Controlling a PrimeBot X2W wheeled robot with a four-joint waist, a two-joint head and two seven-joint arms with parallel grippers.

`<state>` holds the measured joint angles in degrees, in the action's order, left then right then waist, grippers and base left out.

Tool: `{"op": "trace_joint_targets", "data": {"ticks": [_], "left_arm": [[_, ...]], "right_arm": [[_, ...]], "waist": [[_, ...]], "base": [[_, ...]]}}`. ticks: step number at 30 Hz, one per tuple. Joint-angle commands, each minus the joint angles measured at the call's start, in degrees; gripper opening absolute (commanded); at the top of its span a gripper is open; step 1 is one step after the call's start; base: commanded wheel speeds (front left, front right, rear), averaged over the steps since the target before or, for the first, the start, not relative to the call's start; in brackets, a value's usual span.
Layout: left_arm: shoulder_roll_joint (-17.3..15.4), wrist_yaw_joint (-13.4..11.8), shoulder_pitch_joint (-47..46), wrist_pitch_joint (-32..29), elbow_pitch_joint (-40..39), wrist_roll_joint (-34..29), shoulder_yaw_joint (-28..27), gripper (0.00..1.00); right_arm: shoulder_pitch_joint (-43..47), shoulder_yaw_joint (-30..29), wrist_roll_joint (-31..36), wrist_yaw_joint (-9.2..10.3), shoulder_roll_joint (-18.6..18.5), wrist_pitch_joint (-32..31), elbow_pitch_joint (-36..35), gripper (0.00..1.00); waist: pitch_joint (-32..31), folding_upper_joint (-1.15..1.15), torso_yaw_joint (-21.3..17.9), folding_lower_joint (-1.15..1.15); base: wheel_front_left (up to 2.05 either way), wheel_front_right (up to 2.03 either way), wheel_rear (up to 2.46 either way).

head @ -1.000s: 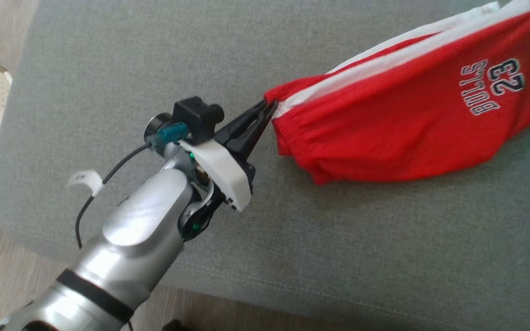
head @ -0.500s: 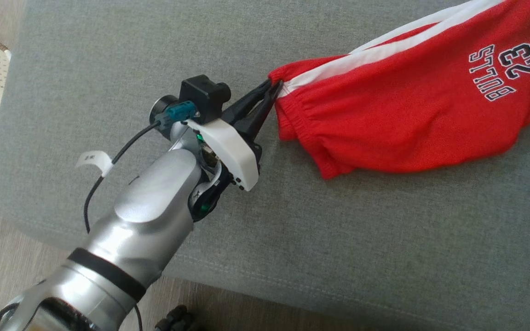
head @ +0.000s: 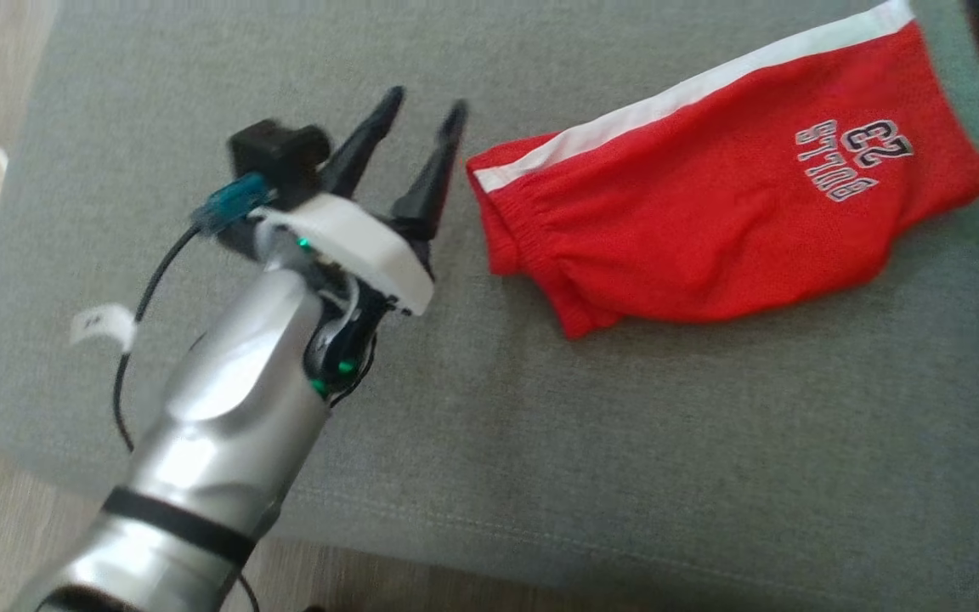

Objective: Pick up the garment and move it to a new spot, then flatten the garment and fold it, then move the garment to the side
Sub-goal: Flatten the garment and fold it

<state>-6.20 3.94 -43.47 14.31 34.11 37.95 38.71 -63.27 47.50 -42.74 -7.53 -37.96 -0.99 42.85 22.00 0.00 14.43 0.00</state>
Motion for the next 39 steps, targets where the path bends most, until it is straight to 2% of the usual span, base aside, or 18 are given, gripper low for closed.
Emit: {"op": "trace_joint_targets", "data": {"ticks": [1, 6, 12, 13, 18, 21, 27, 35, 39], "left_arm": [[-2.06, -1.05, 1.5, 0.67, -3.47, -0.87, -4.45, 1.0], [-1.71, -2.99, 8.01, 0.68, -10.7, -3.49, -13.11, 1.0], [-0.23, -3.37, 15.28, 0.68, -17.3, -7.47, -20.51, 1.0], [0.56, -2.98, 18.14, 0.68, -19.1, -8.93, -22.77, 1.0], [2.15, -1.91, 24.75, 0.68, -22.39, -13.4, -26.98, 1.0], [2.8, -1.22, 28.33, 0.68, -23.96, -15.69, -28.64, 1.0], [3.28, -0.56, 33.76, 0.69, -25.65, -17.57, -30.36, 1.0], [3.31, -1.75, 36.19, 0.69, -25.62, -17.56, -28.77, 1.0], [3.31, -1.87, 35.65, 0.69, -25.48, -17.22, -28.16, 1.0]], "right_arm": [[3.61, -0.96, -0.11, 0.04, 0.43, 3.21, -0.85, 1.0], [9.02, -4.59, 1.56, 0.04, 3.06, 11.33, -1.14, 1.0], [14.87, -9.02, 6.96, 0.04, 5.57, 15.14, -2.52, 1.0], [17.83, -11.75, 9.48, 0.04, 6.93, 15.66, -3.61, 1.0], [26.72, -21.44, 17.04, 0.04, 11.07, 15.96, -9.09, 1.0], [33.09, -27.71, 20.92, 0.04, 14.7, 15.97, -13.16, 1.0], [43.17, -35.92, 27.93, 0.04, 21.12, 15.98, -18.64, 1.0], [48.46, -39.72, 32.65, 0.04, 25.57, 15.62, -21.13, 1.0], [47.99, -40.4, 29.21, 0.04, 27.52, 12.41, -20.74, 1.0]], "waist": [[-2.45, 0.0, -1.87, 0.0], [-6.25, 0.0, -4.59, 0.0], [-9.65, 0.0, -7.22, 0.0], [-10.91, 0.0, -8.16, 0.0], [-13.75, 0.0, -10.3, 0.0], [-15.04, 0.0, -11.49, 0.0], [-16.84, 0.0, -13.16, 0.0], [-17.49, 0.0, -13.88, 0.0], [-17.01, 0.0, -13.1, 0.0]], "base": [[0.0, 0.0, 0.0], [0.0, 0.0, 0.0], [0.0, 0.0, 0.0], [0.0, 0.0, 0.0], [0.0, 0.0, 0.0], [0.0, 0.0, 0.0], [0.0, 0.0, 0.0], [0.0, 0.0, 0.0], [0.0, 0.0, 0.0]]}}
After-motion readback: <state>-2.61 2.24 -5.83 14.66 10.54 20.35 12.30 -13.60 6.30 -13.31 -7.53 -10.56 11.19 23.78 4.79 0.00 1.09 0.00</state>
